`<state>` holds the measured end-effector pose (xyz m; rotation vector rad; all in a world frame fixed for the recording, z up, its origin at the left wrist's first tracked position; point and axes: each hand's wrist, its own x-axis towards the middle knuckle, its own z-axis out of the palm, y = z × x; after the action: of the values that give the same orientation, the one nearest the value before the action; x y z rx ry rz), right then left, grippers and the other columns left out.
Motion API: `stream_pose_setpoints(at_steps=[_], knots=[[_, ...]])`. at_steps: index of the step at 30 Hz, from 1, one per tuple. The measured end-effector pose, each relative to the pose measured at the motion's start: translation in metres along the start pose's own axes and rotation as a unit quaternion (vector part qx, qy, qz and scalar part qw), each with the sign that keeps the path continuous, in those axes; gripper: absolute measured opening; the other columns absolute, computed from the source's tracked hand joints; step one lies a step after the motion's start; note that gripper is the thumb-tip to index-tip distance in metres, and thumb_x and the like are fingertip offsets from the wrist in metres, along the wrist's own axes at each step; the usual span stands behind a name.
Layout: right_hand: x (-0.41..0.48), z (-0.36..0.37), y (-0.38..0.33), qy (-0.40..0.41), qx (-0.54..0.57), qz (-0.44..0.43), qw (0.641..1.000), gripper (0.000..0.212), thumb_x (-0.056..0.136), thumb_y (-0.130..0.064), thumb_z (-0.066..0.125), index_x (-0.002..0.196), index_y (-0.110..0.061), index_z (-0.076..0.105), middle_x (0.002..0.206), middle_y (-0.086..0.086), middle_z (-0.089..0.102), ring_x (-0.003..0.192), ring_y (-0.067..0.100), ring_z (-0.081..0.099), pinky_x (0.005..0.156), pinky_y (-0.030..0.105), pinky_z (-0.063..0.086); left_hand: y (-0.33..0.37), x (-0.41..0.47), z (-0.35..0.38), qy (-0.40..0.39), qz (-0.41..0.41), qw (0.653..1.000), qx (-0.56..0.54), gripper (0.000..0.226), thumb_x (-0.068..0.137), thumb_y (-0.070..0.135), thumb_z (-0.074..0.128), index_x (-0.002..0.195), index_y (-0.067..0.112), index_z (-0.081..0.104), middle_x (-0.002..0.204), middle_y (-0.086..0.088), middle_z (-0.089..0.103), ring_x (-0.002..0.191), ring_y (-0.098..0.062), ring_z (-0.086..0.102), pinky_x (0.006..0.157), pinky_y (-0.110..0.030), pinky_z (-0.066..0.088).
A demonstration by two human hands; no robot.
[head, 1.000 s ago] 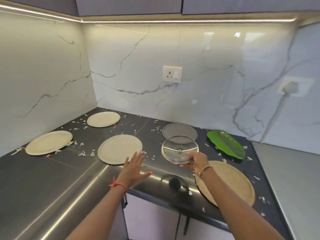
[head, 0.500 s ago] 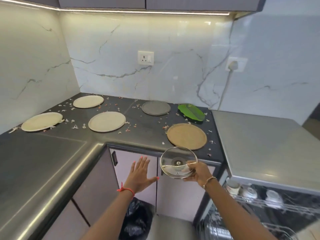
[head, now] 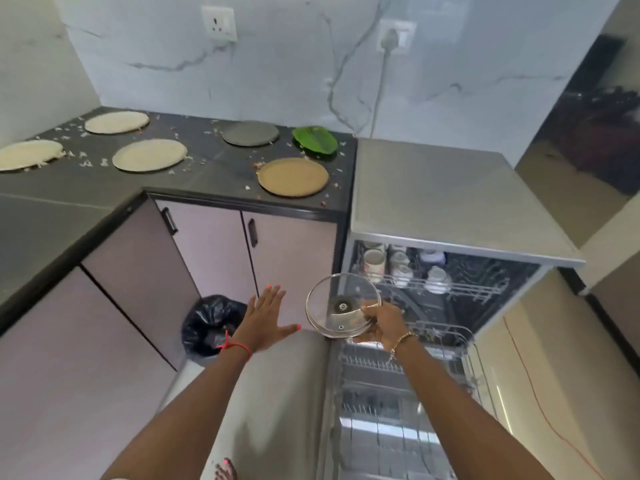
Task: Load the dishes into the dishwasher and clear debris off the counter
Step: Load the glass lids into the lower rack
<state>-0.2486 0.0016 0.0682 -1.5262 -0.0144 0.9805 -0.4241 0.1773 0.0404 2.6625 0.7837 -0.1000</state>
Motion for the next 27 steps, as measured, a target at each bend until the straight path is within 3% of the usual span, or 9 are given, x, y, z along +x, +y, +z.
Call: stream_pose_setpoints(at_steps=[10, 12, 16, 21, 24, 27], knots=[[-0.052, -0.132, 0.077, 0.09, -0.005, 0.076, 0.993, 0.011, 0.088, 0.004, 0.053, 0.093, -0.001, 0.061, 0.069, 0.011, 0.057, 0.047, 0.021, 0.061, 0.038, 0.037, 0.053, 0.085, -0.049, 0.087, -0.06, 0.031, 0.998, -0.01, 0.114, 0.058, 0.08, 0.011, 0.15, 0.013, 0.009, 0.158, -0.002, -0.002, 0.145, -0.017, -0.008, 0.115, -0.038, -0.009], [-0.056, -0.147, 0.094, 0.1, -0.004, 0.089, 0.991, 0.014, 0.088, 0.004, 0.051, 0.095, -0.003, 0.061, 0.067, 0.011, 0.057, 0.051, 0.024, 0.06, 0.037, 0.037, 0.052, 0.092, -0.052, 0.106, -0.08, 0.041, 0.996, -0.005, 0.114, 0.058, 0.081, 0.009, 0.15, 0.012, 0.009, 0.158, -0.003, -0.001, 0.145, -0.017, -0.008, 0.115, -0.039, -0.009], [-0.058, -0.176, 0.119, 0.139, 0.014, 0.107, 0.984, 0.018, 0.087, 0.005, 0.05, 0.093, -0.009, 0.059, 0.062, 0.007, 0.064, 0.052, 0.025, 0.063, 0.038, 0.038, 0.052, 0.11, -0.046, 0.14, -0.128, 0.07, 0.989, -0.009, 0.128, 0.051, 0.092, 0.004, 0.15, 0.011, 0.01, 0.158, -0.005, 0.001, 0.145, -0.019, -0.007, 0.115, -0.04, -0.008], [-0.041, -0.212, 0.157, 0.203, 0.015, 0.113, 0.972, 0.025, 0.084, 0.007, 0.054, 0.104, -0.006, 0.061, 0.088, 0.017, 0.068, 0.076, 0.034, 0.066, 0.065, 0.053, 0.056, 0.134, -0.039, 0.182, -0.175, 0.097, 0.98, -0.022, 0.11, 0.061, 0.077, 0.008, 0.15, 0.012, 0.007, 0.158, -0.004, -0.001, 0.145, -0.018, -0.008, 0.115, -0.04, -0.007], [-0.033, -0.226, 0.175, 0.245, 0.026, 0.126, 0.961, 0.029, 0.08, 0.013, 0.052, 0.101, -0.004, 0.06, 0.058, 0.003, 0.068, 0.052, 0.019, 0.066, 0.051, 0.035, 0.056, 0.142, -0.038, 0.214, -0.202, 0.109, 0.973, -0.021, 0.108, 0.062, 0.076, 0.009, 0.149, 0.012, 0.007, 0.158, -0.003, -0.002, 0.145, -0.016, -0.008, 0.115, -0.038, -0.008], [-0.015, -0.243, 0.19, 0.277, -0.028, 0.128, 0.952, 0.034, 0.075, 0.015, 0.055, 0.1, -0.007, 0.062, 0.069, 0.005, 0.063, 0.06, 0.018, 0.06, 0.055, 0.029, 0.052, 0.147, -0.035, 0.249, -0.231, 0.107, 0.966, -0.043, 0.103, 0.065, 0.073, 0.012, 0.149, 0.012, 0.011, 0.158, -0.003, 0.002, 0.145, -0.016, -0.005, 0.116, -0.036, -0.006]])
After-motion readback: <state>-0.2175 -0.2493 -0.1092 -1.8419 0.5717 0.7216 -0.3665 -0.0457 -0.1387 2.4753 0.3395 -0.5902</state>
